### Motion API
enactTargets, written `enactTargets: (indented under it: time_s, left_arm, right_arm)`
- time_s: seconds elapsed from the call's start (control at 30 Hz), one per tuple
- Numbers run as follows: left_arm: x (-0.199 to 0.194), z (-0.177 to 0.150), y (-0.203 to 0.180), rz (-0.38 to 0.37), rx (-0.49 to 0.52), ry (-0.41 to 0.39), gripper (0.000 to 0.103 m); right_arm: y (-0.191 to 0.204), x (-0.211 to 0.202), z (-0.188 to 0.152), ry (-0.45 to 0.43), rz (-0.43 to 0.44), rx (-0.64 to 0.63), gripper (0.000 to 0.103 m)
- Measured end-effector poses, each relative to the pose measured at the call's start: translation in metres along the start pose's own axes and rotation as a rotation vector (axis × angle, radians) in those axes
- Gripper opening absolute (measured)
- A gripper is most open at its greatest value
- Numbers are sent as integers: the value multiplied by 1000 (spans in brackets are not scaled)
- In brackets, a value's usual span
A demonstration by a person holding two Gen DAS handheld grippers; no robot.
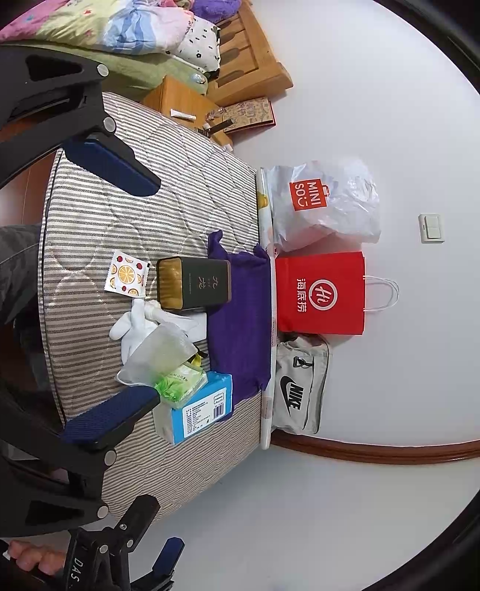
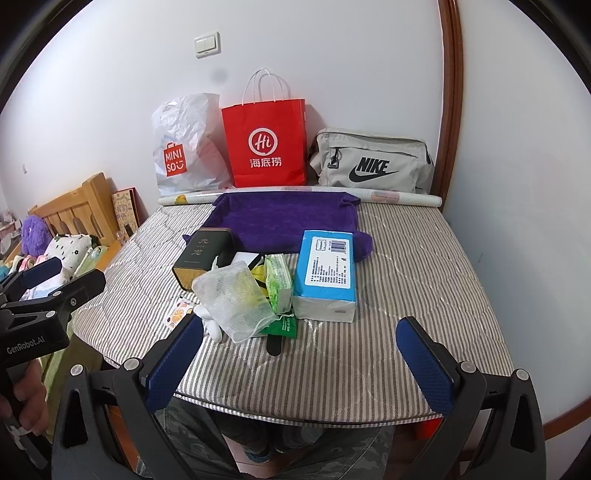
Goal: Organize soft objects
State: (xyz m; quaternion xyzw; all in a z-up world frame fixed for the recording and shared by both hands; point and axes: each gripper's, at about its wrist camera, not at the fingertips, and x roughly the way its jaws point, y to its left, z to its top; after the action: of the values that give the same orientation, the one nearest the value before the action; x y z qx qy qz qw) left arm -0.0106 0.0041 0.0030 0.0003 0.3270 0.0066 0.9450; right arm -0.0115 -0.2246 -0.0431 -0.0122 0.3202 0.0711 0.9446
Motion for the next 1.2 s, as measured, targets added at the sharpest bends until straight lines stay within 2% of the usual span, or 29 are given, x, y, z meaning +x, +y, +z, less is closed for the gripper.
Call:
enactTargets:
  time_s: [0.97,1.07,1.2]
  left_arm:
    - [6,1,2,-22,-5,-3,103]
    - [15,1,11,-20,-11,7,103]
    - [45,-4,31,4,-28,70,103]
  right_arm:
    - [6,3,0,1,-2,-21,103]
    - [4,9,-1,15,9,-15,103]
    - [-1,23,-4,39,36,10,102]
